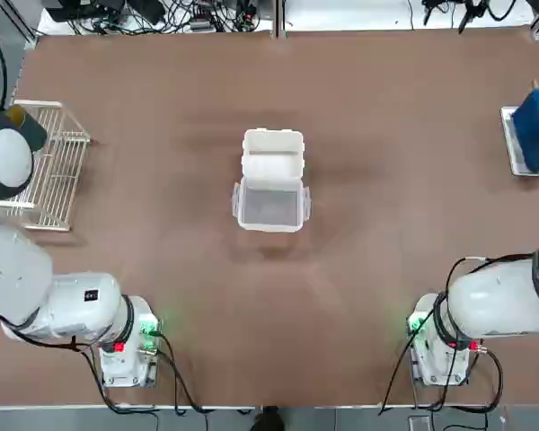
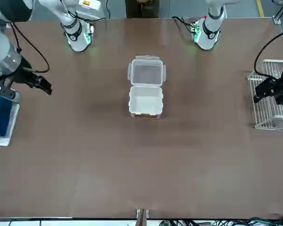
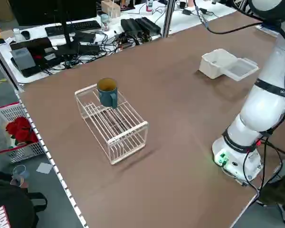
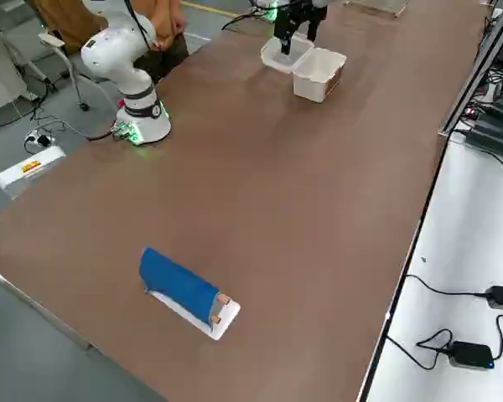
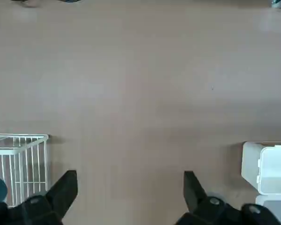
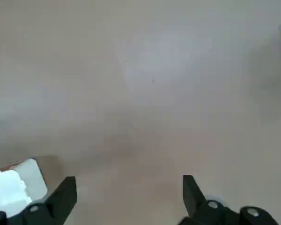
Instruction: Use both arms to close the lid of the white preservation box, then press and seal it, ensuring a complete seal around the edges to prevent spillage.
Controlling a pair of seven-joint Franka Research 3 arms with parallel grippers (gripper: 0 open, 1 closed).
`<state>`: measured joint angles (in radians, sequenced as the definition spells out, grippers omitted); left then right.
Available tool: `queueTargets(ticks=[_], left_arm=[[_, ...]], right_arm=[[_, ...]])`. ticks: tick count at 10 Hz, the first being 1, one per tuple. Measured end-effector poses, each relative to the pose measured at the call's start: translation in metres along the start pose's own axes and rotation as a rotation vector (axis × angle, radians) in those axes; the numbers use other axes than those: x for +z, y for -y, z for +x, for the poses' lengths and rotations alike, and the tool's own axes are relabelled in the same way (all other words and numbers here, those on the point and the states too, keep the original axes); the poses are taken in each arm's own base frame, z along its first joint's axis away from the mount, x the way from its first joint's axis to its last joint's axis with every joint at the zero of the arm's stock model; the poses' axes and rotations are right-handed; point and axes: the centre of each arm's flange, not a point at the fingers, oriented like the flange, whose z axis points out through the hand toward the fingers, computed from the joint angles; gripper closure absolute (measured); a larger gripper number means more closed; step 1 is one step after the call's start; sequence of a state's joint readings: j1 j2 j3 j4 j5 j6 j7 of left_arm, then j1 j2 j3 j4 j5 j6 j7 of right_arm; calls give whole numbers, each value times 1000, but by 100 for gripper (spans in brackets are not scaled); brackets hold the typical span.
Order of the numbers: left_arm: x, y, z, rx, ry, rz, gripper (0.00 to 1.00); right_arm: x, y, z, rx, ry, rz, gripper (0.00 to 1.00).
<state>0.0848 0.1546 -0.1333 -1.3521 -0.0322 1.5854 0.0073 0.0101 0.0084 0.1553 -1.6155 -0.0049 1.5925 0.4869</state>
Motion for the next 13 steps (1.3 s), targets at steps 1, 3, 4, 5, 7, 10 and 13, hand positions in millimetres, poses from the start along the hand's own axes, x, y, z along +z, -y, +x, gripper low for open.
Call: queueTargets(ticks=[1,3,4,5,7,10,13], left_arm=[[0,0,0,0,0,0,0],[0,3,0,-6,1,1,0],[3,4,1,-7,5,0,0],[11,3,3,-7,18,-10,0],[31,2,11,-8,32,-33,0],[62,4,13,-15,63,-44,2],[103,3,5,-30,65,-60,11]], right_arm=[[0,-2,1,-5,0,-1,0],[0,-40,19,-55,1,0,0],[1,-60,27,-61,5,1,0],[3,-64,28,-55,13,1,0],[11,-30,13,42,43,11,0],[39,99,-71,257,78,-41,1],[89,217,-208,456,52,-85,1]])
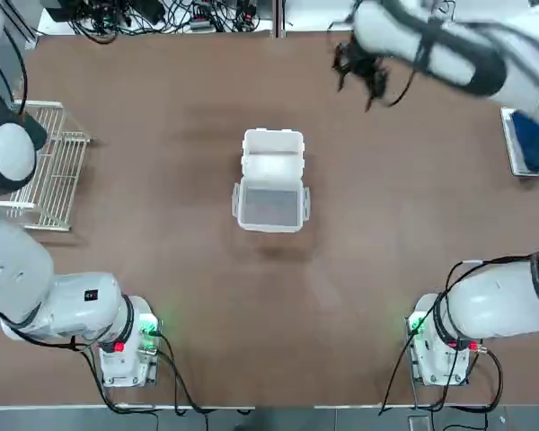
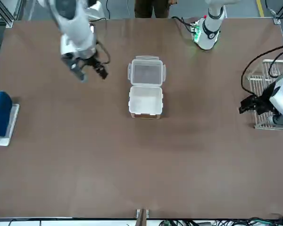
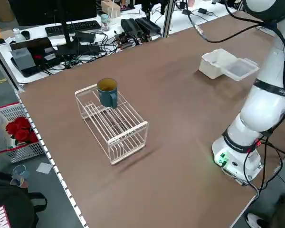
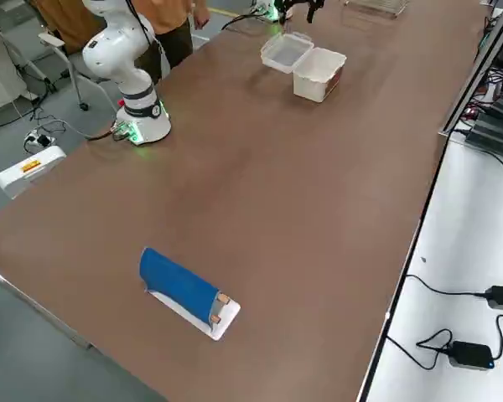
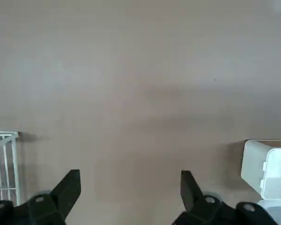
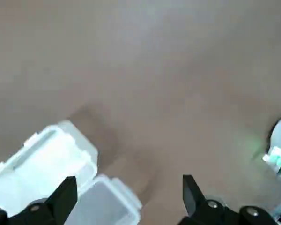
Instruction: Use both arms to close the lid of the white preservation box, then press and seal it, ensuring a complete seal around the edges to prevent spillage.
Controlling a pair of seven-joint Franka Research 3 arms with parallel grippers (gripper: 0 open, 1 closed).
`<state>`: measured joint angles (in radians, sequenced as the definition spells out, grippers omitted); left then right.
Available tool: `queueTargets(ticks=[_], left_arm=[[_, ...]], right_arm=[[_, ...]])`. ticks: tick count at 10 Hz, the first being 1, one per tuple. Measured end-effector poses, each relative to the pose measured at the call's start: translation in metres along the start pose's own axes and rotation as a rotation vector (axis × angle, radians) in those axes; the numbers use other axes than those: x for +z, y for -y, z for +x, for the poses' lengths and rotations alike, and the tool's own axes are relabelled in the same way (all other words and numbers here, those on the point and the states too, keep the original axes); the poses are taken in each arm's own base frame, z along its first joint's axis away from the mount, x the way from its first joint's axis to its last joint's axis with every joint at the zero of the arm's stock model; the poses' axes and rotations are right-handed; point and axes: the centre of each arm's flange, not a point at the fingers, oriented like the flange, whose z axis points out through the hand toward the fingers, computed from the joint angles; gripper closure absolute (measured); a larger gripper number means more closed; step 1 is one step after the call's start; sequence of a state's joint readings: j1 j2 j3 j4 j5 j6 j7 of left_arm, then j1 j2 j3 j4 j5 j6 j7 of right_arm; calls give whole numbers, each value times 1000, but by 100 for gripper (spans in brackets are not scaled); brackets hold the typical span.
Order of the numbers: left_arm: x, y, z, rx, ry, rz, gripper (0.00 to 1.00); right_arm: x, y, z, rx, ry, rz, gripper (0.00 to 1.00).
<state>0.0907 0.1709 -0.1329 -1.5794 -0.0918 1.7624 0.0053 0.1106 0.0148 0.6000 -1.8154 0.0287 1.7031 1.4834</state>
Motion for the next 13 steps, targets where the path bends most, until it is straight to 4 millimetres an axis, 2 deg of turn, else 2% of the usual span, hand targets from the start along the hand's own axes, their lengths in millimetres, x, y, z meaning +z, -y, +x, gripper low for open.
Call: queueTargets(ticks=[1,3,4,6,8,9,11,13], left_arm=[[16,0,-6,-6,-10,-5,12],[42,2,-24,-16,-3,1,20],[51,2,-31,-22,11,-4,27],[74,3,-39,-47,18,-37,33],[98,5,-45,-61,34,-48,40],[106,5,-48,-71,41,-64,44],[122,1,-51,-93,36,-101,44],[131,-11,-55,-78,42,-106,44]], right_arm=[[16,3,-46,75,-9,1,1],[50,7,-117,232,-2,32,2],[69,9,-147,290,19,52,2],[106,13,-195,355,74,69,3],[140,19,-223,357,117,42,3],[158,23,-230,365,123,29,3],[196,31,-240,383,73,28,3],[207,34,-247,389,48,32,4]])
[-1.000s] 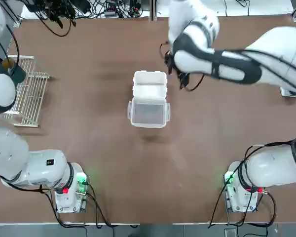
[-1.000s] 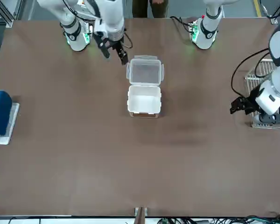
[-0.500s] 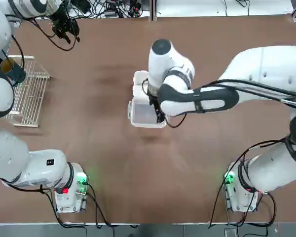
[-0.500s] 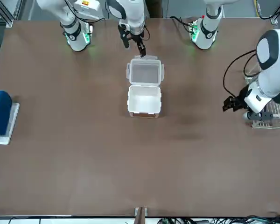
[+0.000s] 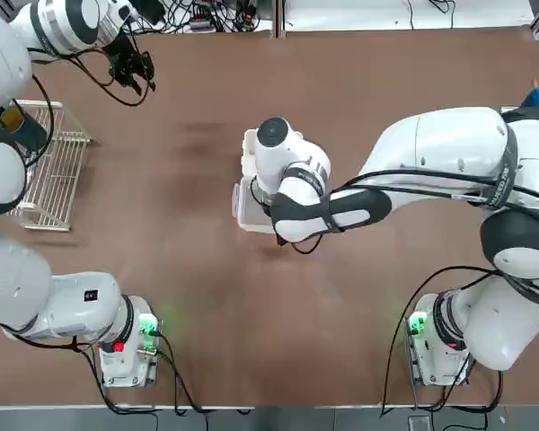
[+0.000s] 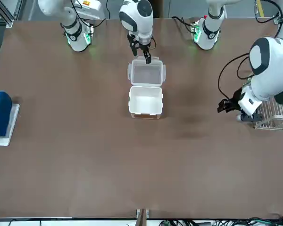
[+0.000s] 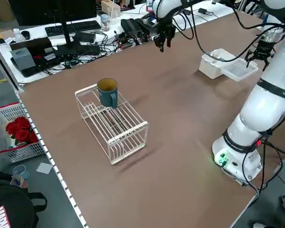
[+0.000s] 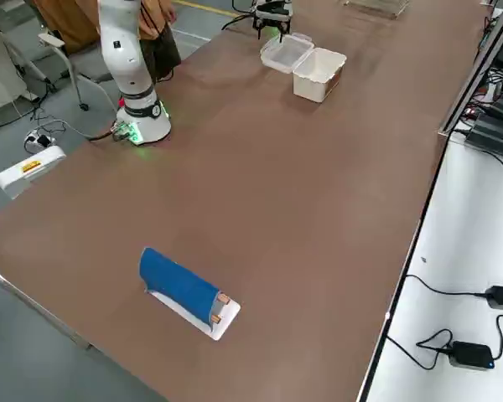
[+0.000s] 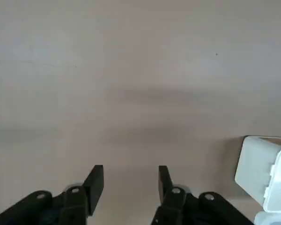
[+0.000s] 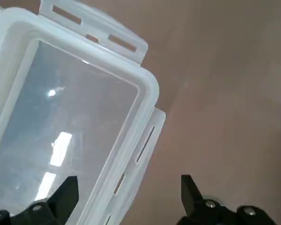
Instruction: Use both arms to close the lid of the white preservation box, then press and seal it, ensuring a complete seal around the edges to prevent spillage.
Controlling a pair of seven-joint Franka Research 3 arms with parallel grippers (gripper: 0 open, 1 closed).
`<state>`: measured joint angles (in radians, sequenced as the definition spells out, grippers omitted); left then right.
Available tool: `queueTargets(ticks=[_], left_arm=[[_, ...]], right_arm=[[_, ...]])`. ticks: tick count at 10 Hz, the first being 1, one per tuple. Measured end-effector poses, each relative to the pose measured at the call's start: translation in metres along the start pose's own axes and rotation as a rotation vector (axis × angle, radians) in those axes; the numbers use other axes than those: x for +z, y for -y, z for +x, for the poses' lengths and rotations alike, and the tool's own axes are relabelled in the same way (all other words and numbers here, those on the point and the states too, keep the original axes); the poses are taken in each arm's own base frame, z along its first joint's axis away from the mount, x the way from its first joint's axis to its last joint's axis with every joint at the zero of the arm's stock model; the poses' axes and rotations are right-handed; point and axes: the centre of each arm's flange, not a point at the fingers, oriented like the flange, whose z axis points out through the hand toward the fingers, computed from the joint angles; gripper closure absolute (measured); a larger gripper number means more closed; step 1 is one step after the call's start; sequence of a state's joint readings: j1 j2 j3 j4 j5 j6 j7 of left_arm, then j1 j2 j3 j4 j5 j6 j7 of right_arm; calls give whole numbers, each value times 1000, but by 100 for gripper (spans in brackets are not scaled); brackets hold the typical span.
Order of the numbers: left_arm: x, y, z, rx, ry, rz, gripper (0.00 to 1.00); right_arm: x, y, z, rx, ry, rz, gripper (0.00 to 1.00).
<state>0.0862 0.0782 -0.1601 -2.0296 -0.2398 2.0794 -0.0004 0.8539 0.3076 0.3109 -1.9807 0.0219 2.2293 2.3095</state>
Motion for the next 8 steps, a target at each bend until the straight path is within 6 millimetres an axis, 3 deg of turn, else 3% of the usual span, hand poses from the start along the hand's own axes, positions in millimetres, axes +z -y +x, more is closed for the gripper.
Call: queueTargets(ticks=[1,5,8], left_arm=[[1,-3,-1,4,1,0,44],[1,-1,0,0,0,0,45],[1,0,0,-2,0,0,45]], right_arm=[[0,2,0,7,5,7,6],[16,7,-5,27,31,20,37],[18,4,-9,19,32,20,44]])
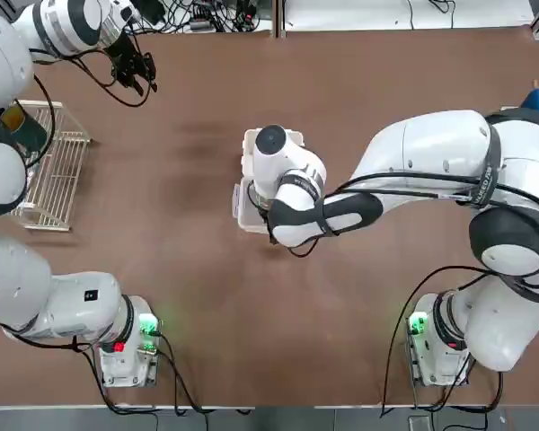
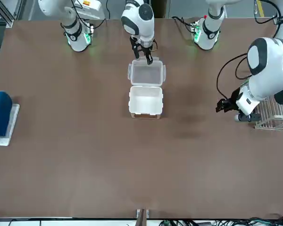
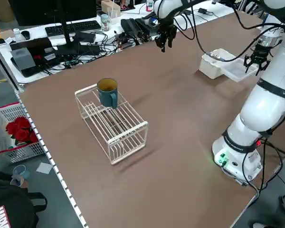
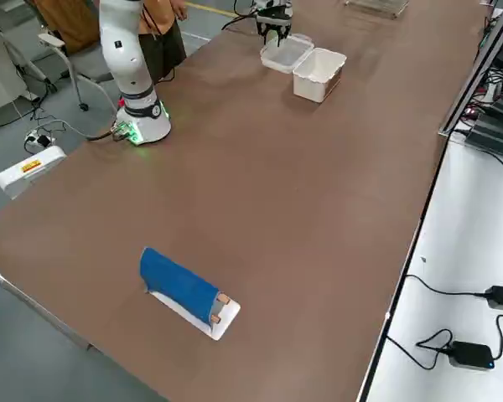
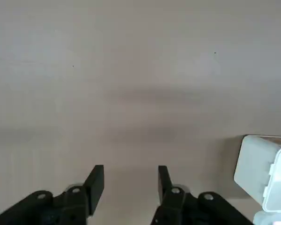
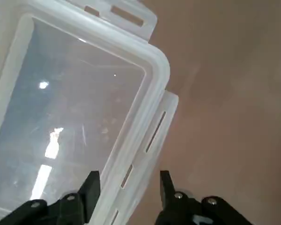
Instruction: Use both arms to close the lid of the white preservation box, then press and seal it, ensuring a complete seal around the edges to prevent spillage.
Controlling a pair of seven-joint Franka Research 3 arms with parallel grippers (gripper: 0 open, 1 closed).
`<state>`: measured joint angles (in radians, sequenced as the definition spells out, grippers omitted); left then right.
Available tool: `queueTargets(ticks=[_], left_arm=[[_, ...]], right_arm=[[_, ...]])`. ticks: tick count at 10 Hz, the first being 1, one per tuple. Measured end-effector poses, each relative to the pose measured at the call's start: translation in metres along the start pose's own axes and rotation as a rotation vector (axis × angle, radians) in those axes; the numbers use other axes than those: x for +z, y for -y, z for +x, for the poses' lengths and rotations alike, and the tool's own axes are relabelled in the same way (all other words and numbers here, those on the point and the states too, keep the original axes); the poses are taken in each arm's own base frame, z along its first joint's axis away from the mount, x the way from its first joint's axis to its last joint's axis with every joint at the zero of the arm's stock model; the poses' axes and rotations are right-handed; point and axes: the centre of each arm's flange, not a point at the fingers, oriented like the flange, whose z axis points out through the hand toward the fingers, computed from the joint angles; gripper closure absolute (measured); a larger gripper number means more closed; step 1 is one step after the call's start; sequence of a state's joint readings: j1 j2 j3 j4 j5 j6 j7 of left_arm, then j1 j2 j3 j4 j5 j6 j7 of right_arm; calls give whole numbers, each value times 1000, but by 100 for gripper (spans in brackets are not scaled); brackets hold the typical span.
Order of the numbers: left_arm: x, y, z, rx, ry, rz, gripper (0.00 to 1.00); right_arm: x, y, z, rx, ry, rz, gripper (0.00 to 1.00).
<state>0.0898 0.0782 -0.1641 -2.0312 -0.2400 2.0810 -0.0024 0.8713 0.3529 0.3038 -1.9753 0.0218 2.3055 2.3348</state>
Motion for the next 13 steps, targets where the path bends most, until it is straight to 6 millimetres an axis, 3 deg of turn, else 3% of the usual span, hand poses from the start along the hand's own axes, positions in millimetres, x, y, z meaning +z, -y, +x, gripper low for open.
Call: queueTargets(ticks=[1,3,4,7,11,13], left_arm=[[0,0,0,0,0,0,45],[0,0,0,0,0,0,45],[0,0,0,0,0,0,45],[0,0,0,0,-2,0,44],[-2,-1,1,-10,-9,-16,44],[-2,-2,1,-14,-10,-23,44]], right_arm=[[0,-1,-1,-1,0,0,59],[0,-1,-1,1,1,1,70],[0,0,0,10,0,1,82],[-2,6,5,41,-3,4,90],[-11,9,3,54,-10,-5,90],[-26,14,-1,57,-25,-24,90]])
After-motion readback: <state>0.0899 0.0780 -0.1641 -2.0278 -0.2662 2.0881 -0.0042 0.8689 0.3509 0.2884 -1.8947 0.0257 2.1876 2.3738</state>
